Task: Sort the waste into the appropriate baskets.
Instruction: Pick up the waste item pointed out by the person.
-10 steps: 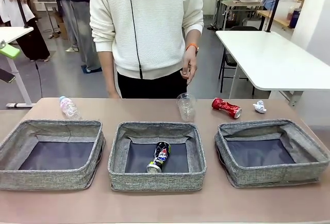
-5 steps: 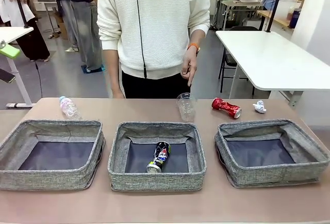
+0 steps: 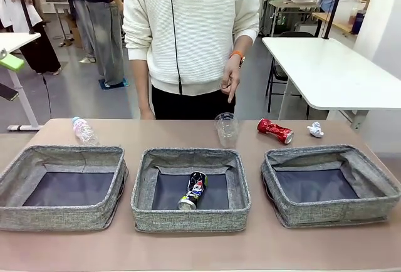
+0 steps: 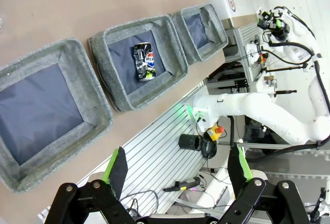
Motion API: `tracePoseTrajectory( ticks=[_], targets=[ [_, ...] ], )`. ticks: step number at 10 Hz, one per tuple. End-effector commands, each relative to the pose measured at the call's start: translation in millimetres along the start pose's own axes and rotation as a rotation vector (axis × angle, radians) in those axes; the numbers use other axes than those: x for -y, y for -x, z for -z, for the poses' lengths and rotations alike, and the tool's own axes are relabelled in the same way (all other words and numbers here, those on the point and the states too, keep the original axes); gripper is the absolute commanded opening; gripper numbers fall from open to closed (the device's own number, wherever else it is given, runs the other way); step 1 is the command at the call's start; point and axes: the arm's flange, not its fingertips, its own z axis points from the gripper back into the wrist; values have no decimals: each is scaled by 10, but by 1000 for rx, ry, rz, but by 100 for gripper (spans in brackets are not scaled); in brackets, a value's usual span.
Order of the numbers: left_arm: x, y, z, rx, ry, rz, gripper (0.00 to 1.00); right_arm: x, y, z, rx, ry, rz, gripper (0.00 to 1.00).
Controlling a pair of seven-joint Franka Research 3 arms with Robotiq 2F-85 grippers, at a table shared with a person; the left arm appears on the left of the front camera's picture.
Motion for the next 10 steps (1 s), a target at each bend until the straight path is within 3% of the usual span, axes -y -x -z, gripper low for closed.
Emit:
tracePoseTrajectory(
  ticks=[1, 3, 4, 5, 7, 8, 9, 10],
  targets=[
    [-7, 12, -22, 0, 14, 19, 100, -380, -481, 978, -149, 176, -120, 100],
    [-7, 12, -22, 0, 14, 19, 100, -682, -676, 2474, -351, 385, -275, 100],
    [-7, 12, -22, 0, 14, 19, 100, -676, -586, 3153, -410, 504, -323, 100],
    [-7, 12, -22, 0, 14, 19, 100, -576, -383, 3740, -391, 691, -435, 100],
    [-7, 12, -22, 0, 14, 19, 100, -296, -112, 4100, -516, 824, -510, 100],
    [-7, 12, -22, 0, 14, 19, 100, -197, -91, 4017, -538, 787, -475, 100],
    [-7, 12, -22, 0, 14, 19, 100, -471, 128, 4243, -476, 670, -546, 100],
    [-7, 12, -22, 0, 14, 19, 100, -471, 128, 4243, -476, 670, -546, 100]
  ],
)
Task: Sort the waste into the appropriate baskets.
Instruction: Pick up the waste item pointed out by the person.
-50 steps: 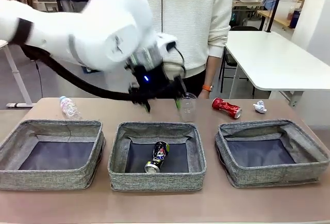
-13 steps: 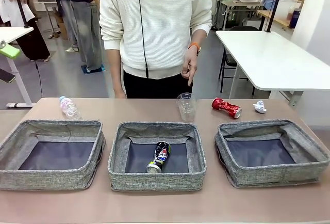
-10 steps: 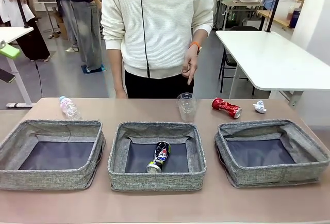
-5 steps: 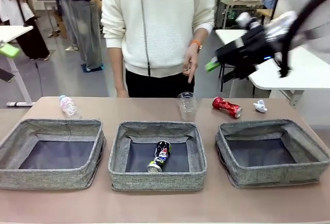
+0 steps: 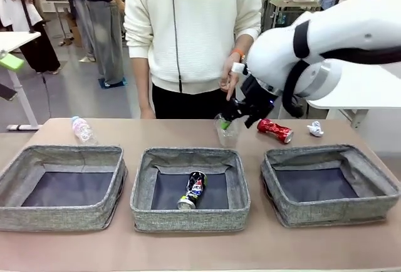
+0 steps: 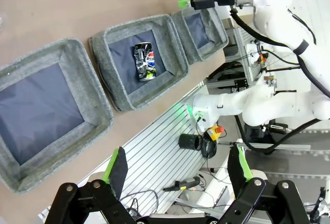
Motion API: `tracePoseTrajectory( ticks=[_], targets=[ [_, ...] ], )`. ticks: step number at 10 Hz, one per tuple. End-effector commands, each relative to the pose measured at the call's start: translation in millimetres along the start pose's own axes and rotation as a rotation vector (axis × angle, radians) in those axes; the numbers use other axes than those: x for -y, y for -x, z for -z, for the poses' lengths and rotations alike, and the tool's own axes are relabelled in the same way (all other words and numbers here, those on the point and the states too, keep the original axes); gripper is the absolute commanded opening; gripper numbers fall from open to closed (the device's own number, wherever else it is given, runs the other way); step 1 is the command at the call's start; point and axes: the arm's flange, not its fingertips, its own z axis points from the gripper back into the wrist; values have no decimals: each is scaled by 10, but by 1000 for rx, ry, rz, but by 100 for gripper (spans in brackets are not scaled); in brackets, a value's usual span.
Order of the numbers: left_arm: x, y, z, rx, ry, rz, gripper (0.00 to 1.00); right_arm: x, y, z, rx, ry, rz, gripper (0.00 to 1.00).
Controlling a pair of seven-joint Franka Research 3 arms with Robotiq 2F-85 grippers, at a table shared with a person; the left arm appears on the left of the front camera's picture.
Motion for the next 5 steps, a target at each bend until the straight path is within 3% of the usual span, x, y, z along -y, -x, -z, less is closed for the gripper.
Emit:
tracePoseTrajectory(
  ticks=[1, 3, 4, 5],
  targets=[
    [7, 15, -24, 1, 14, 21, 100, -161, -19, -177, 50, -49, -1, 100],
    [7, 15, -24, 1, 14, 21, 100, -16, -92, 108, -8, 88, 44, 100],
    [7, 15, -24, 1, 14, 21, 100, 25, -297, 263, -41, 46, 45, 100],
    [7, 15, -24, 1, 14, 21, 100, 70, -448, 354, -81, 123, 78, 100]
  ],
)
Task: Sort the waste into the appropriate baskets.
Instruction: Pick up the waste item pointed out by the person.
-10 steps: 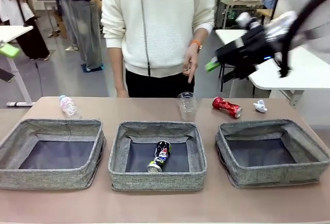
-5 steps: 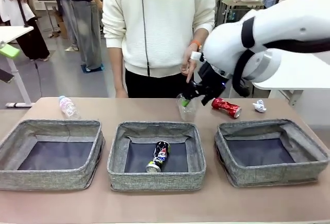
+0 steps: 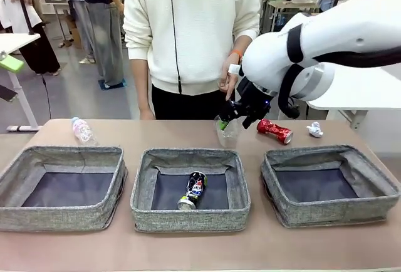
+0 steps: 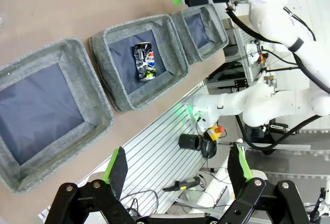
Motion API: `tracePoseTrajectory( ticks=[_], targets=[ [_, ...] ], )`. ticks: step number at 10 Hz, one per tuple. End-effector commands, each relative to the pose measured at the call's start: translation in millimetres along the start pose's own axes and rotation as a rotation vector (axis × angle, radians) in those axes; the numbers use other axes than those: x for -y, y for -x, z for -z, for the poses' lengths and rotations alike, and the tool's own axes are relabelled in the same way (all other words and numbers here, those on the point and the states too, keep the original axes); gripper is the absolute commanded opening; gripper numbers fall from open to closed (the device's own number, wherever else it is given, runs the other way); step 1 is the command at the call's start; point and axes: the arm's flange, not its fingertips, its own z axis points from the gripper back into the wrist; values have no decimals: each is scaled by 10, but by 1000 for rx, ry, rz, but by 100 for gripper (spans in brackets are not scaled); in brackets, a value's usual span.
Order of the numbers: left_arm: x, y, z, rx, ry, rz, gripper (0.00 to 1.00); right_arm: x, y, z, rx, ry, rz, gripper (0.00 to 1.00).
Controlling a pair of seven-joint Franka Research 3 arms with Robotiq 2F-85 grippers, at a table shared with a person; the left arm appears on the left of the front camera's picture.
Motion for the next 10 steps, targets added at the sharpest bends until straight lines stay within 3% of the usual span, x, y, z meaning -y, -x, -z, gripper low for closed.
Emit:
tracePoseTrajectory(
  ticks=[1, 3, 4, 10],
  targets=[
    [5, 13, -23, 1, 14, 21, 100, -4, -465, 138, -50, 92, 57, 100],
    [5, 13, -23, 1, 14, 21, 100, 95, -728, 500, -65, 176, 139, 100],
    [5, 13, -23, 1, 14, 21, 100, 127, -783, 656, -44, 158, 175, 100],
    [5, 13, -23, 1, 14, 21, 100, 181, -587, 1017, 77, 252, 243, 100]
  ],
)
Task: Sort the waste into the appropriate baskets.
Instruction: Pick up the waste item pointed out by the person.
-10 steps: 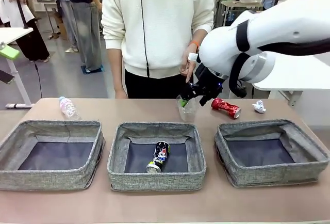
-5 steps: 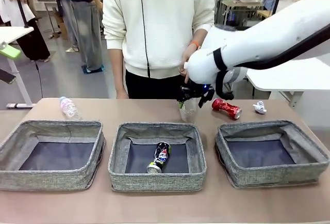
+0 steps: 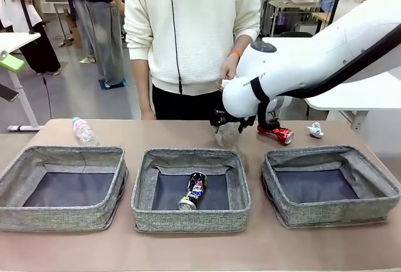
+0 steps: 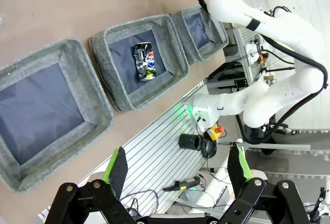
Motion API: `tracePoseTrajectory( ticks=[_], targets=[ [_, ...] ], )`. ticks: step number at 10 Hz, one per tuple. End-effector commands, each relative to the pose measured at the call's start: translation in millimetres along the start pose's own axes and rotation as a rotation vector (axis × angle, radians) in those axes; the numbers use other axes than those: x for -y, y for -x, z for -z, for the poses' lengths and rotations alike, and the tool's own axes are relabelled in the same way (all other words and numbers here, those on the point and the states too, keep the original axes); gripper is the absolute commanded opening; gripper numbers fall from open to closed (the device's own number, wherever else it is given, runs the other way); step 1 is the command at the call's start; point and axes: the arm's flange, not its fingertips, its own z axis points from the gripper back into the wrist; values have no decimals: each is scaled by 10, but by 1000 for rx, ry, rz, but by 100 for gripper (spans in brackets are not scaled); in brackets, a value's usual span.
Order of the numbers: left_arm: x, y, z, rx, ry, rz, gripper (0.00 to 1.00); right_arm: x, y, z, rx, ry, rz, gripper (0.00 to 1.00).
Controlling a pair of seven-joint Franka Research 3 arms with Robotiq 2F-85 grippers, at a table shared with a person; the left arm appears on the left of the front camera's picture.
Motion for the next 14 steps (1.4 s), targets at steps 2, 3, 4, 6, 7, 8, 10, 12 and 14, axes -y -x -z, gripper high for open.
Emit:
tracePoseTrajectory(
  ticks=[2, 3, 4, 6, 7, 8, 10, 12, 14],
  targets=[
    [5, 12, -22, 1, 13, 21, 100, -104, 141, 108, 54, 54, 38, 100],
    [5, 12, -22, 1, 13, 21, 100, -112, 150, 151, 36, 39, 32, 100],
    [5, 12, -22, 1, 13, 21, 100, -111, 156, 169, 34, 33, 30, 100],
    [5, 12, -22, 1, 13, 21, 100, -90, 152, 142, 45, 26, 36, 100],
    [5, 12, -22, 1, 13, 21, 100, -95, 153, 149, 40, 21, 34, 100],
    [5, 12, -22, 1, 13, 21, 100, -102, 173, 157, 18, 21, 0, 89],
    [5, 12, -22, 1, 13, 21, 100, -110, 180, 155, 7, 15, -6, 69],
    [5, 12, -22, 1, 13, 21, 100, -83, 177, 161, 5, 17, 10, 49],
    [5, 12, -22, 1, 13, 21, 100, -60, 180, 171, 11, 14, 12, 29]
  ],
)
